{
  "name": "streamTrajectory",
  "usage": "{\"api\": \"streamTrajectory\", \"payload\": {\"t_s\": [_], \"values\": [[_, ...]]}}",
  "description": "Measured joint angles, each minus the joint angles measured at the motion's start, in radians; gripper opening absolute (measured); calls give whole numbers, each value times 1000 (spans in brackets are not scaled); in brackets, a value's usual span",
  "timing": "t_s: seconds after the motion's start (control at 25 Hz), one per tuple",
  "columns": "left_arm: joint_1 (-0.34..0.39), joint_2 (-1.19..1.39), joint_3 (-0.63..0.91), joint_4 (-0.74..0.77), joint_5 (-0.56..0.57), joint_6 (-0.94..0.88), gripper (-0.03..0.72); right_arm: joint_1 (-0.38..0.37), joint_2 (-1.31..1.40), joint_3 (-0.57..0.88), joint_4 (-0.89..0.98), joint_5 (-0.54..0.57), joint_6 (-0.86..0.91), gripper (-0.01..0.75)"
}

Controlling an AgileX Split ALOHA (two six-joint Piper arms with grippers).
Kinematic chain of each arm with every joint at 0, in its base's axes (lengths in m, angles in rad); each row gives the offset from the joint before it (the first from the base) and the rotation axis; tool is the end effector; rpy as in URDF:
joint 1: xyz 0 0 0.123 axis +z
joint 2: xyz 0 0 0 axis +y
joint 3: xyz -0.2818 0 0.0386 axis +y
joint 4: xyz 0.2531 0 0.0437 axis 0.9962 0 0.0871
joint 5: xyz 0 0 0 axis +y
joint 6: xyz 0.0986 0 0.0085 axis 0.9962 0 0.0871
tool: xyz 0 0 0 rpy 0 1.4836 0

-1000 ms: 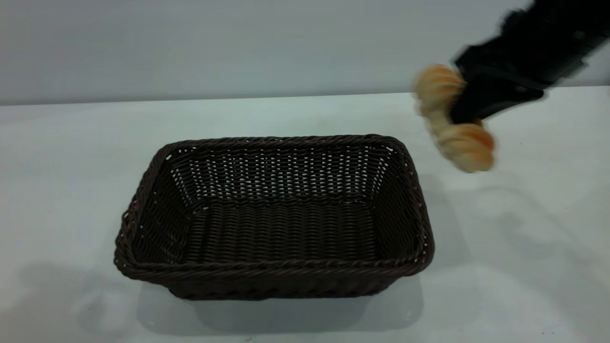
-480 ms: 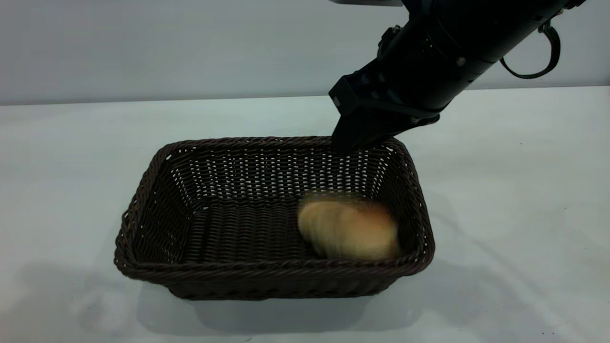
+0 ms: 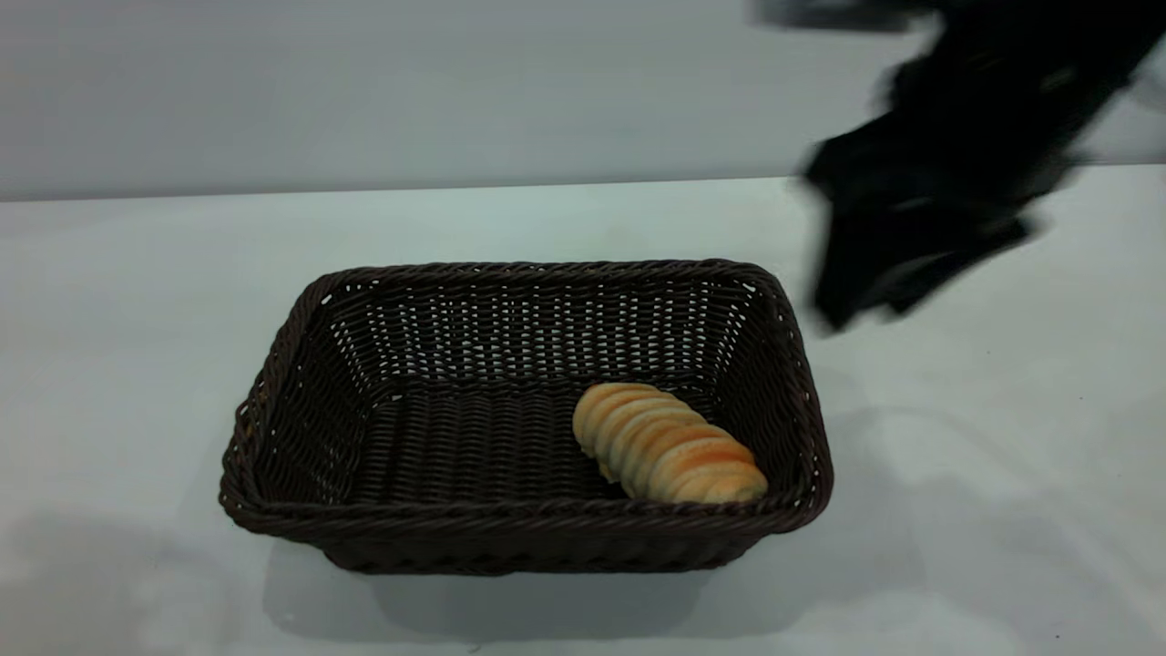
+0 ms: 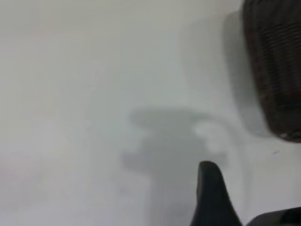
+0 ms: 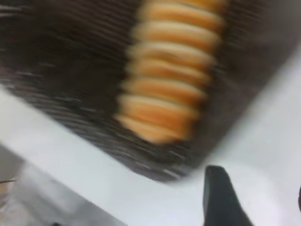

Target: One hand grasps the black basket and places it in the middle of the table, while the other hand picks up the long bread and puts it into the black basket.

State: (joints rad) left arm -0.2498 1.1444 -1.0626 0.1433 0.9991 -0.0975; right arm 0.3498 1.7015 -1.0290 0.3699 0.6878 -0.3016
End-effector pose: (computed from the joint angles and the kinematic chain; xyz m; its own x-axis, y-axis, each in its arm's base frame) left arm 0.2242 -0.0449 0.3363 -0.8129 0.1873 -0.5514 0.1656 0.9821 0.0896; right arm 0.3036 0.1350 0.1828 -0.8839 -0.3334 -0.3280 -0.4131 0.8853 0.2136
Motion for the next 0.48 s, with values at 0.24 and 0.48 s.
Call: {"api": "streamTrajectory", "payload": {"t_s": [0.24,0.48], "values": [[0,-84,0,68,76,-50,529,-151,-236,0,-331,197,256,381],[0,-213,1,72,158,-82,529,-177,-486,1,-399,383,302,382]]}}
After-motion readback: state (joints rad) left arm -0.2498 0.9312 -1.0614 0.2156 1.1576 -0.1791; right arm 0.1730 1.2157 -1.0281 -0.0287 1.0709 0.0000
